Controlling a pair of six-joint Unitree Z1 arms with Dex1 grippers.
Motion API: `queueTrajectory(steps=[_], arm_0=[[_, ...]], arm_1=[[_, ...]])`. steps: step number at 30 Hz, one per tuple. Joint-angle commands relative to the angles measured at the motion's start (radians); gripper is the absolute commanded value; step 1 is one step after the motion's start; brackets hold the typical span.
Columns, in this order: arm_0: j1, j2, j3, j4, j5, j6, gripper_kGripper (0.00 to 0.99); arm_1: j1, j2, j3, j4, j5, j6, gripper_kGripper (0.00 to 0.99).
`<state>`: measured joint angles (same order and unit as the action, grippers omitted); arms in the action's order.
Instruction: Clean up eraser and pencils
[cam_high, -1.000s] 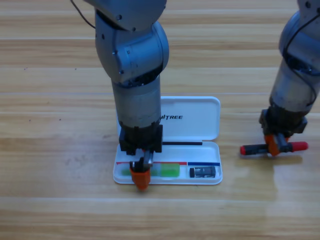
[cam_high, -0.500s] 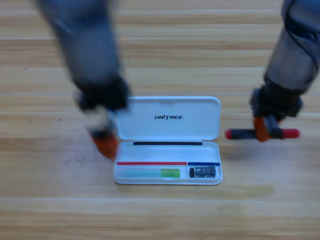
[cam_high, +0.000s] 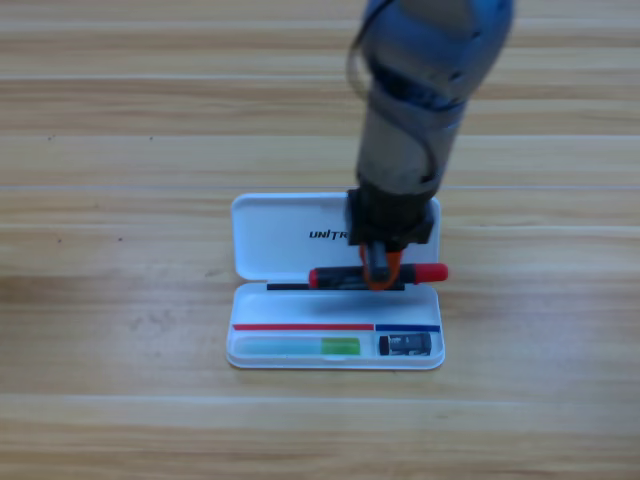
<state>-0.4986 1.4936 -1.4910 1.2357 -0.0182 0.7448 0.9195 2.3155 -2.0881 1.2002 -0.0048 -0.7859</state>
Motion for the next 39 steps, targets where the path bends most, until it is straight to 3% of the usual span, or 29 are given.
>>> queueTrajectory(steps=[1,16,19,20,21,34,39], arm_0=[[0.026,-0.015,0.055,0.002,-0.028,-0.002,0.99],[0.026,-0.022,0.081,0.001,-0.029,-0.001,0.99],[0.025,-0.019,0.09,-0.002,-0.029,-0.002,0.99],[0.025,-0.019,0.095,-0.004,-0.029,-0.002,0.99],[0.025,-0.018,0.098,-0.005,-0.029,-0.004,0.99],[0.026,-0.004,0.075,-0.059,-0.02,-0.01,0.99],[0.124,0.074,-0.006,-0.163,-0.055,0.01,0.956]], arm_1=[[0.056,0.139,-0.092,0.039,0.002,0.022,0.0],[0.056,0.156,-0.096,0.041,-0.003,0.04,0.003],[0.056,0.151,-0.095,0.039,-0.004,0.054,0.747],[0.056,0.148,-0.095,0.039,-0.004,0.059,0.896],[0.056,0.145,-0.095,0.039,-0.003,0.059,0.925],[0.056,0.05,-0.052,0.039,0.019,0.065,0.946],[0.056,-0.199,0.095,0.039,0.161,0.091,0.946]])
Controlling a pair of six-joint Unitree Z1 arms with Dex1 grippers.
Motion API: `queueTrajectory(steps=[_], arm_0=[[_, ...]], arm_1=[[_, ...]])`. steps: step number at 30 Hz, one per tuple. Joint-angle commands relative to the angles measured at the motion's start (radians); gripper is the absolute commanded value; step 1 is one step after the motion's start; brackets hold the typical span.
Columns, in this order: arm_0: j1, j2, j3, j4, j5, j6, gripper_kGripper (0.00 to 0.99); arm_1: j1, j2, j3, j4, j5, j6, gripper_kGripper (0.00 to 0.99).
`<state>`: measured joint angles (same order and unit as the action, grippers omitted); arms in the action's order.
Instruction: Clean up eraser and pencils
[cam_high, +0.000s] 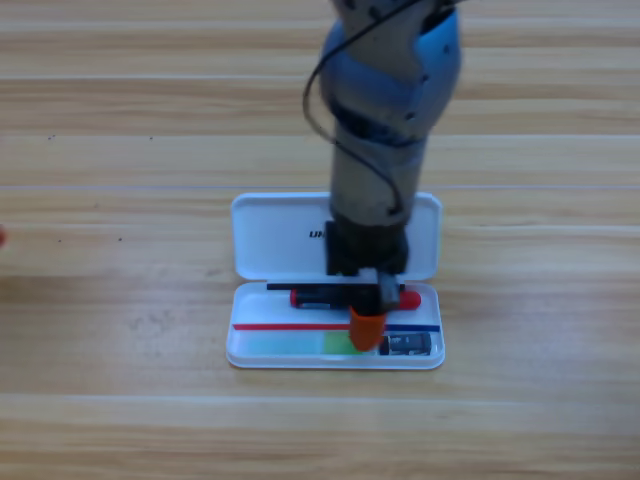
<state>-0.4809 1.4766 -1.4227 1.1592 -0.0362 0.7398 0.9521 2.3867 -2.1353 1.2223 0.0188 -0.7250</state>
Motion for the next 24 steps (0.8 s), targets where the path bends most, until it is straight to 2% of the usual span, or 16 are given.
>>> queueTrajectory(steps=[1,4,8,11,13,14,16,17,20,24], arm_0=[[0.128,0.113,-0.097,-0.104,-0.062,0.023,0.933],[0.194,0.175,-0.145,-0.164,-0.131,0.024,0.887],[0.286,0.274,-0.148,-0.273,-0.277,0.024,0.804],[0.335,0.366,-0.134,-0.352,-0.404,0.027,0.678],[0.355,0.426,-0.117,-0.401,-0.488,0.035,0.522],[0.36,0.452,-0.101,-0.432,-0.528,0.043,0.408],[0.366,0.498,-0.053,-0.504,-0.602,0.053,0.086],[0.367,0.514,-0.03,-0.54,-0.628,0.05,0.0],[0.369,0.568,0.022,-0.627,-0.694,0.046,0.0],[0.367,0.668,0.028,-0.636,-0.795,0.098,0.0]], arm_1=[[0.024,-0.328,0.175,0.014,0.168,0.041,0.946],[0.024,-0.503,0.276,-0.026,0.227,0.075,0.946],[0.024,-0.751,0.489,-0.179,0.283,0.164,0.948],[0.024,-0.908,0.637,-0.283,0.303,0.217,0.959],[0.024,-0.972,0.698,-0.308,0.319,0.24,0.959],[0.024,-0.994,0.721,-0.313,0.339,0.249,0.959],[0.024,-1.024,0.753,-0.314,0.363,0.263,0.96],[0.024,-1.034,0.765,-0.319,0.375,0.268,0.96],[0.024,-1.049,0.801,-0.339,0.395,0.279,0.96],[0.024,-1.037,0.827,-0.365,0.408,0.28,0.96]])
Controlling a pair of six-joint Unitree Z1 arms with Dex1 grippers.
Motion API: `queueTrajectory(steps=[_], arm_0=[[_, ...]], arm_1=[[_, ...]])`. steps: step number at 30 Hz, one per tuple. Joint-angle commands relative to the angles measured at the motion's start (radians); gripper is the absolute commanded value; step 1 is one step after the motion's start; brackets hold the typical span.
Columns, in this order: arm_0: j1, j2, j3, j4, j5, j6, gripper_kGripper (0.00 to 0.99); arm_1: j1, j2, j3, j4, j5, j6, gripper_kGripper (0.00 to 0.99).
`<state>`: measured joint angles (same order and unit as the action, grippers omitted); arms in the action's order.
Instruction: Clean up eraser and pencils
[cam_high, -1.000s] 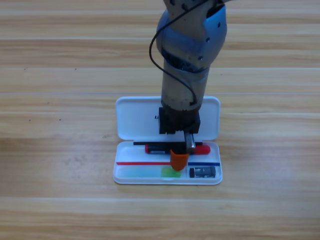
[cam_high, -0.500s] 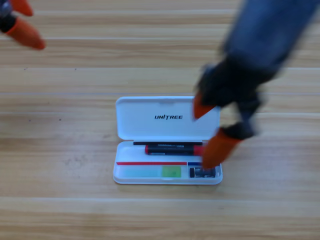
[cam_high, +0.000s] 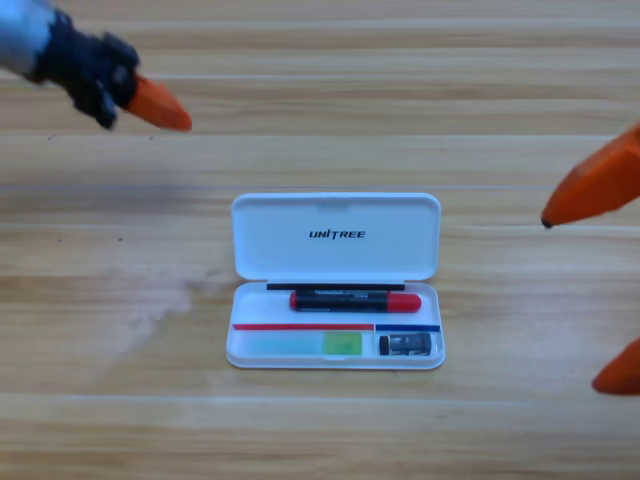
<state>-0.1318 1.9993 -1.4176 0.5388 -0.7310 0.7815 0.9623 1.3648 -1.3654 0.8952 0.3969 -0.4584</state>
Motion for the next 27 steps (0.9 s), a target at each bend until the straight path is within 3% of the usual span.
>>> queueTrajectory(steps=[1,8,18,27], arm_0=[[0.018,0.167,0.02,-0.014,-0.11,0.067,0.0],[-0.039,0.272,-0.03,0.017,-0.183,0.07,0.0],[-0.126,0.415,-0.303,0.259,-0.183,0.081,0.0],[-0.201,0.478,-0.44,0.403,-0.183,0.133,0.0]], arm_1=[[0.013,-0.012,0.055,-0.039,0.031,0.014,0.96],[0.013,0.007,0.054,-0.053,0.057,0.024,0.96],[0.013,0.042,0.046,-0.065,0.056,0.026,0.96],[0.013,0.057,0.043,-0.065,0.059,0.027,0.96]])
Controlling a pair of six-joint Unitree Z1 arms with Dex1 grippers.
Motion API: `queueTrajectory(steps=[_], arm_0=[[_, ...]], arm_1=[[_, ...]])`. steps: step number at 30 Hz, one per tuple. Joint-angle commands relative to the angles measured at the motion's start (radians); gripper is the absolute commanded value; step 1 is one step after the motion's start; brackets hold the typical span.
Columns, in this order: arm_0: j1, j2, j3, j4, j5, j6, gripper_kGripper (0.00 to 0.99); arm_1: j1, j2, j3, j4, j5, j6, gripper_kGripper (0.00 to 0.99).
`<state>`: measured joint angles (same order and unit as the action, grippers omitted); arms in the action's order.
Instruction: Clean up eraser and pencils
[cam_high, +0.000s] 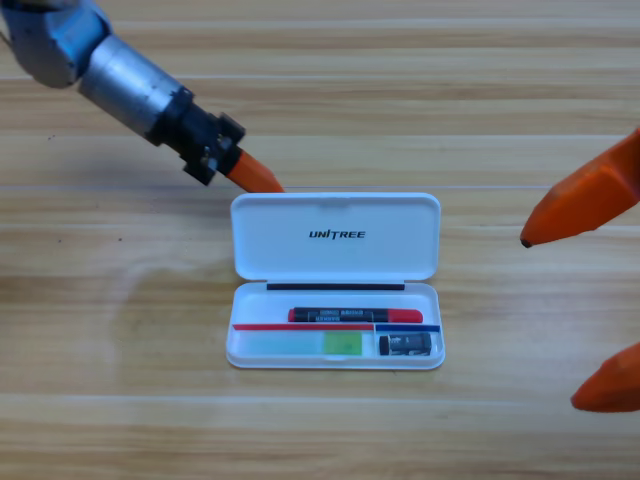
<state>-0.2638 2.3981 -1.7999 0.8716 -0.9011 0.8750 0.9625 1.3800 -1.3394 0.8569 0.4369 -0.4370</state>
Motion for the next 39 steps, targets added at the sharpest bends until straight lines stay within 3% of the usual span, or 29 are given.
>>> queueTrajectory(steps=[1,23,39], arm_0=[[-0.075,0.082,-0.068,0.086,-0.013,0.048,0.0],[-0.15,0.032,-0.09,0.222,0.022,0.11,0.0],[-0.222,-0.045,-0.084,0.277,0.13,0.078,0.0]], arm_1=[[0.013,0.044,0.017,-0.027,0.019,0.006,0.96],[0.013,0.05,0.023,-0.027,0.017,0.011,0.96],[0.013,0.05,0.022,-0.027,0.019,0.02,0.96]])
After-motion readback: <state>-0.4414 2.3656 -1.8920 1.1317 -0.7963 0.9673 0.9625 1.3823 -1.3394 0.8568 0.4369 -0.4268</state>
